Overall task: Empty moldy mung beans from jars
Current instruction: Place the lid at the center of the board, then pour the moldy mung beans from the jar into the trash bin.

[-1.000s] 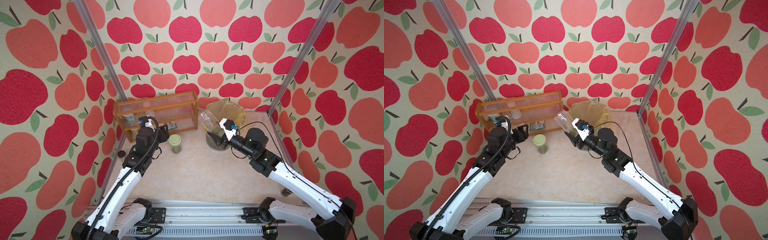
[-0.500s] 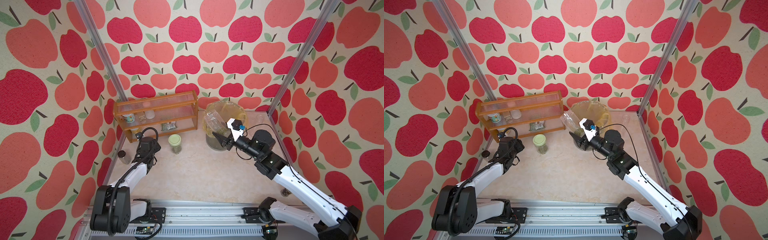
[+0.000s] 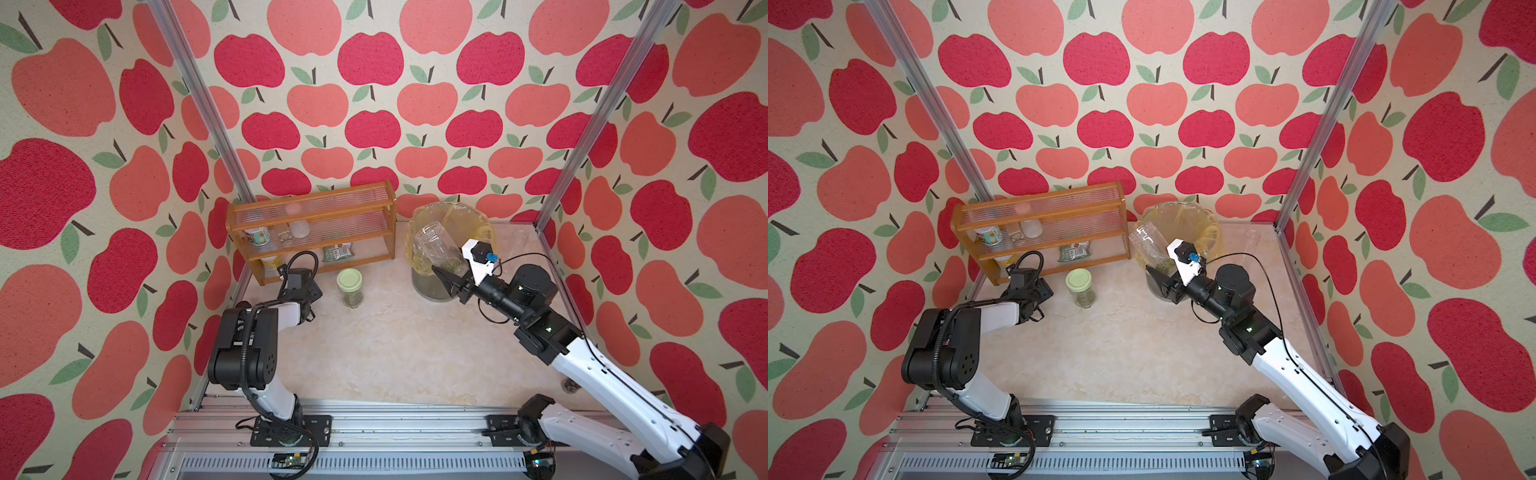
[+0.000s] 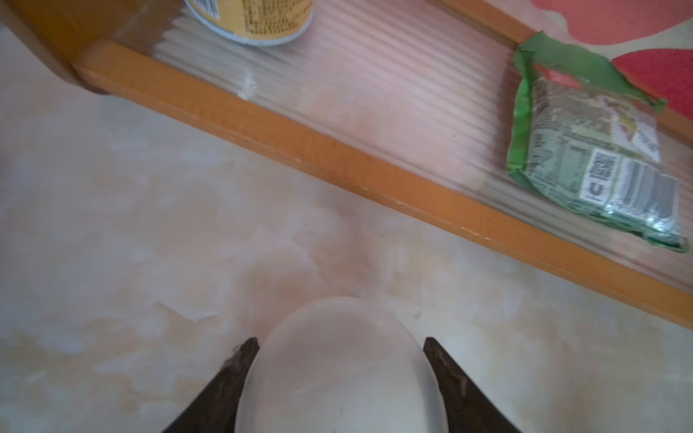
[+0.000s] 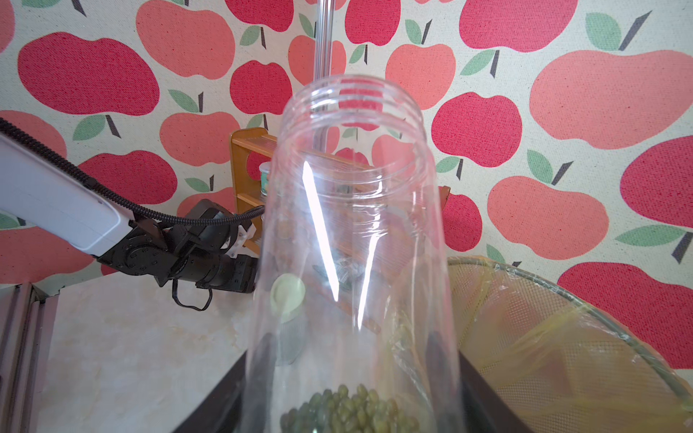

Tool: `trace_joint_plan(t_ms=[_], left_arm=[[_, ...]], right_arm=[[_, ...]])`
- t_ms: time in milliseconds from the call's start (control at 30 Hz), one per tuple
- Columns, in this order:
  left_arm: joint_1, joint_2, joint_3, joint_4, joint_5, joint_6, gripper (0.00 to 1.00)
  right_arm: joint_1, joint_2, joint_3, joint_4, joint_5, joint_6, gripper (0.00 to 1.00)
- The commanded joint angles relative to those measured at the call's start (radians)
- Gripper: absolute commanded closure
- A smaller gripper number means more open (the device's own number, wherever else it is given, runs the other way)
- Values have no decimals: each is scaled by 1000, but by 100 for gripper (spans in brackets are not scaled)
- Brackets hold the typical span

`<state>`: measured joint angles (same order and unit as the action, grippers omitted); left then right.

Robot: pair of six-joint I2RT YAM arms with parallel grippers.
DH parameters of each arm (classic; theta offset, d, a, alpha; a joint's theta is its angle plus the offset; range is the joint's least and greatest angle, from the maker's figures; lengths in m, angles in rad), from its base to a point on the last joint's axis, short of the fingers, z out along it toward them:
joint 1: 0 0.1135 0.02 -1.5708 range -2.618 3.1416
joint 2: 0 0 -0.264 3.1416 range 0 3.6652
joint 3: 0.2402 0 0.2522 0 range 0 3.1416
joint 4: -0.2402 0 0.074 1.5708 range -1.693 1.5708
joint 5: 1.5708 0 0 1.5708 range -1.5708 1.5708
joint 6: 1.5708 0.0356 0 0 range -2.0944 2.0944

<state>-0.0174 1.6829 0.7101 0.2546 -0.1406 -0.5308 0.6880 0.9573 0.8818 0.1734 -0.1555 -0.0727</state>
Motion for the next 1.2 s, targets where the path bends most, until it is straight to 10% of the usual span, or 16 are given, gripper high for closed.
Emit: trace_joint_plan(t_ms=[0, 467, 733, 1167], left_arm=[[-9, 9, 42, 14, 24, 33, 25], [-137, -260, 61, -232, -133, 137, 13], [-392, -549, 227, -332, -308, 354, 11], [-439, -570, 472, -220, 387, 64, 4]], right_arm=[[-8, -16, -9, -8, 9, 24, 61], [-42, 45, 15, 6, -21, 58, 60], [-65, 81, 12, 71, -47, 88, 60], [-106, 84, -9, 174, -138, 139, 59]])
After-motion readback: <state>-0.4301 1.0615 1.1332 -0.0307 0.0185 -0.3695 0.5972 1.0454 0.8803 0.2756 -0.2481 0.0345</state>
